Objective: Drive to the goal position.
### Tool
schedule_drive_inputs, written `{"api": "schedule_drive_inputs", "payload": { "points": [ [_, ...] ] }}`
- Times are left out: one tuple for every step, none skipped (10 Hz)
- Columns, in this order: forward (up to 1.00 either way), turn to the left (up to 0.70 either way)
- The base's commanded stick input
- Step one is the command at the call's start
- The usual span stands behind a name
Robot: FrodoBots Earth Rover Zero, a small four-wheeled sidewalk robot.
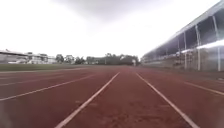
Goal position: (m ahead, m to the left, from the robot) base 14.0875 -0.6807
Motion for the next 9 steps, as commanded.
{"api": "schedule_drive_inputs", "payload": {
  "points": [
    [0.45, 0.0],
    [0.45, 0.0],
    [0.45, 0.0],
    [0.45, 0.0],
    [0.45, 0.0],
    [0.45, 0.0],
    [0.45, 0.0],
    [0.45, 0.0],
    [0.45, 0.0]
  ]
}}
